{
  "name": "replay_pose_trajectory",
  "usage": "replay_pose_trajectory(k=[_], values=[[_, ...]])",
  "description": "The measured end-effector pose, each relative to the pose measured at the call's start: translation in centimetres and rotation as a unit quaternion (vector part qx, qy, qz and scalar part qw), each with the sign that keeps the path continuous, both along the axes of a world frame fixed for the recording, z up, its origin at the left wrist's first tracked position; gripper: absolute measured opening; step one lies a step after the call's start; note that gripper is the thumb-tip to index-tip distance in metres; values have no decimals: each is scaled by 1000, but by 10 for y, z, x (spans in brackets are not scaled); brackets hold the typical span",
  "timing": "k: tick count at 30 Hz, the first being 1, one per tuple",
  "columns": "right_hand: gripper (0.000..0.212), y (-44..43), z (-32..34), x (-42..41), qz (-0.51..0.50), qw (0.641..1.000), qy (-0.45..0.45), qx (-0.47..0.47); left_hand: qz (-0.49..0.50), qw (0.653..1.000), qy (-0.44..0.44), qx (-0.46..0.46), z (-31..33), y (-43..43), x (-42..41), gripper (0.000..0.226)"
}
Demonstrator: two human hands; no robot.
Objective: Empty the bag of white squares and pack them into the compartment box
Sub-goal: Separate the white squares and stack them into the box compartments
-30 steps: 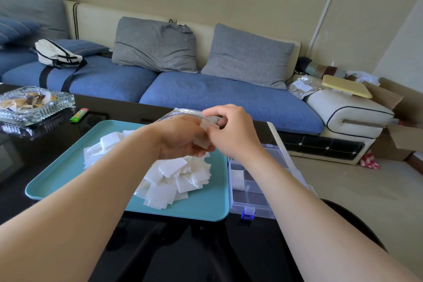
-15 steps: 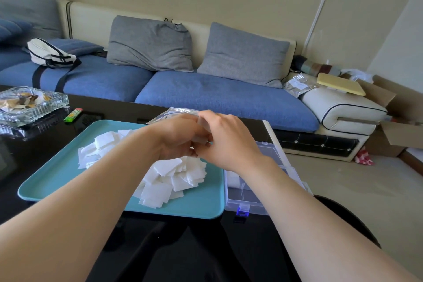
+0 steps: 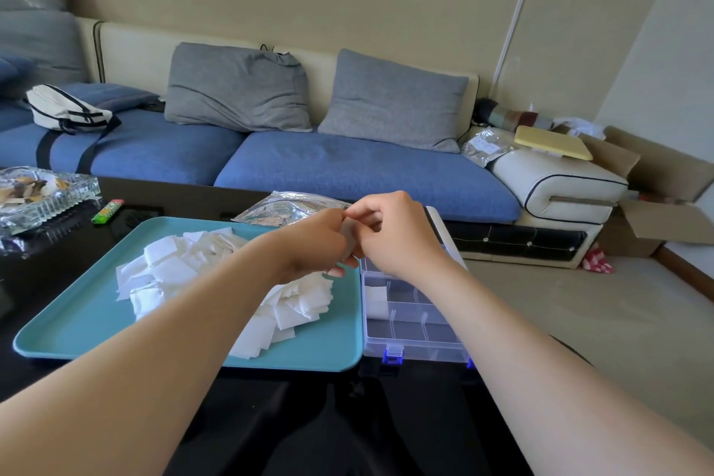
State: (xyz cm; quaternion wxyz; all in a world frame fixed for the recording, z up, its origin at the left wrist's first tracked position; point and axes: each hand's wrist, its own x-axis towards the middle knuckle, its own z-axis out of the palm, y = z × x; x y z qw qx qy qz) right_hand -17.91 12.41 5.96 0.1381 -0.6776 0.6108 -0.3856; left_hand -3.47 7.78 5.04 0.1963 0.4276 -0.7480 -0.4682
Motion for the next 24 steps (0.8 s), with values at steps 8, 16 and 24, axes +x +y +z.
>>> replay_pose_trajectory(k=[8,16,24], values=[[32,-9,-12,-33,-51,989,135,43,-85,946,-262,-169,-14,-3,-14,44],[39,-29,-46,-50,-3,967,168,190,-142,902,-347,-214,-28,-20,-23,68],[19,-37,-56,-47,-21,950,175,259,-130,911,-315,-233,-48,-19,-20,76]])
